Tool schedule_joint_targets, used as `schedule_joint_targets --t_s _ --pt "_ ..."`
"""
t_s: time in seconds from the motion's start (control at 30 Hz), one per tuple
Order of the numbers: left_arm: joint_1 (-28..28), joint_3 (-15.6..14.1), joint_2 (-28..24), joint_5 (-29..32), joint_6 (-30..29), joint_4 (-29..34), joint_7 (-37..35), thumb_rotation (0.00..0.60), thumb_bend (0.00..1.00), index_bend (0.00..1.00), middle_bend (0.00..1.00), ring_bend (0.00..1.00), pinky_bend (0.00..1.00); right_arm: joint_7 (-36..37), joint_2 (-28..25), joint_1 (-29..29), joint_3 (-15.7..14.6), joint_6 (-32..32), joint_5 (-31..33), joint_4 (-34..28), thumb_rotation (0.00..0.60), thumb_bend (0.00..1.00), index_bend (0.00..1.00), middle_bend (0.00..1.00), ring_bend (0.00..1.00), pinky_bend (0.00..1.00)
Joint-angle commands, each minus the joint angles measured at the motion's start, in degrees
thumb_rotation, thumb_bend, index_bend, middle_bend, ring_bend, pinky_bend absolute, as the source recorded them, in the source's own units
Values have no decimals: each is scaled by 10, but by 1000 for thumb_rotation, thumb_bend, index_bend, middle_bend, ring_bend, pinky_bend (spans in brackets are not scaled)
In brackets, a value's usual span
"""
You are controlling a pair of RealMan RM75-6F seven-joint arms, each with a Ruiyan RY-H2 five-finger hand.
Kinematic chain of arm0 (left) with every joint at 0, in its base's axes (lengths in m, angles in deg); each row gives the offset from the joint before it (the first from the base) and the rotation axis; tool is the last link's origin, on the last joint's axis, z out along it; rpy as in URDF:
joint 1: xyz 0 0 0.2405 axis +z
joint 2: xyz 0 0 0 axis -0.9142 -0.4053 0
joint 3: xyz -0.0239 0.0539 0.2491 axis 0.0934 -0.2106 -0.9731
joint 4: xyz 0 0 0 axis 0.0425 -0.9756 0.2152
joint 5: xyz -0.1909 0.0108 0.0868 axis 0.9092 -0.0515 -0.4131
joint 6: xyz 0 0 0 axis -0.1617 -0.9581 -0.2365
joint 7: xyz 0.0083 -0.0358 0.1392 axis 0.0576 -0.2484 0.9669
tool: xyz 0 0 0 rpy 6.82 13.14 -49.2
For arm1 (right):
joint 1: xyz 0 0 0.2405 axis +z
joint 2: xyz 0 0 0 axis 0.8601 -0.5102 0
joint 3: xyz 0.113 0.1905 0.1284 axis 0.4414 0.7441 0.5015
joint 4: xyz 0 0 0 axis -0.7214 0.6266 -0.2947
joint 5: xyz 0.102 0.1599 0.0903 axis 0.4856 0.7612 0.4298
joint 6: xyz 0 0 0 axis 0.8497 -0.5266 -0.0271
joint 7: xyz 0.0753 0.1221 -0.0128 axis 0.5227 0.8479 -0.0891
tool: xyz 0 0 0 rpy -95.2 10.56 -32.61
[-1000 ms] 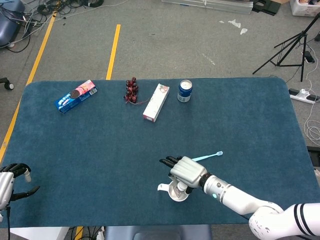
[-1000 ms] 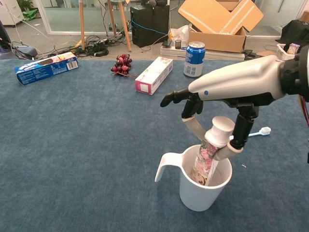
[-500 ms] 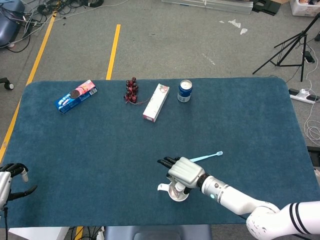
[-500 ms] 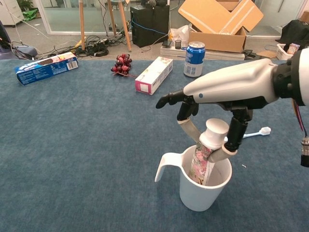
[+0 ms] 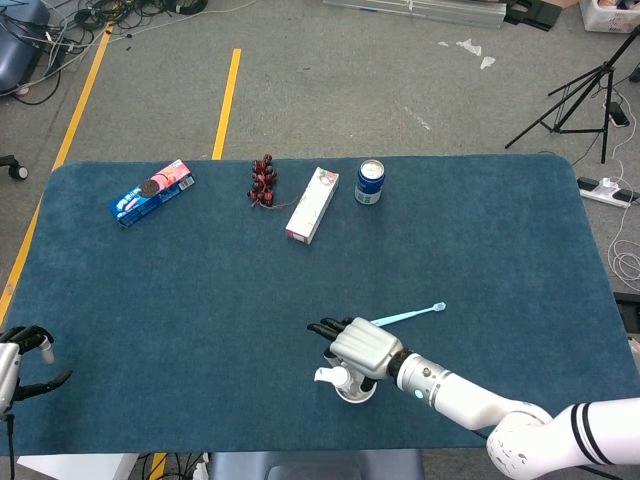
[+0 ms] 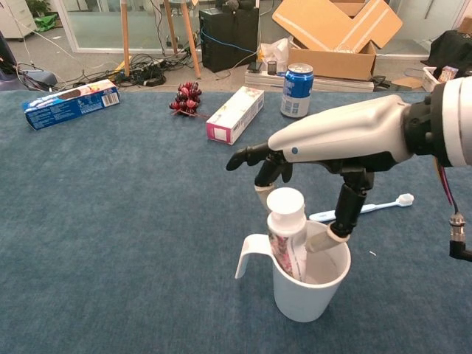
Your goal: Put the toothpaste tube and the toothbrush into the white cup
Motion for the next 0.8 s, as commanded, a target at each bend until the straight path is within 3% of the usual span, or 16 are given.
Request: schedule_joint_targets --t_s 0.03,0.57,0.8 --pt "0 0 0 0 -1 0 0 600 0 657 448 357 399 4 2 2 1 2 0 0 600 144 508 0 0 255" --pt "1 0 0 0 -1 0 3 600 0 658 448 357 399 19 -8 -2 -2 -9 -19 -3 600 143 499 0 0 255" --pt "1 0 1 2 1 0 7 600 0 657 448 357 399 47 -42 -26 2 -32 -54 -15 600 144 405 0 0 254"
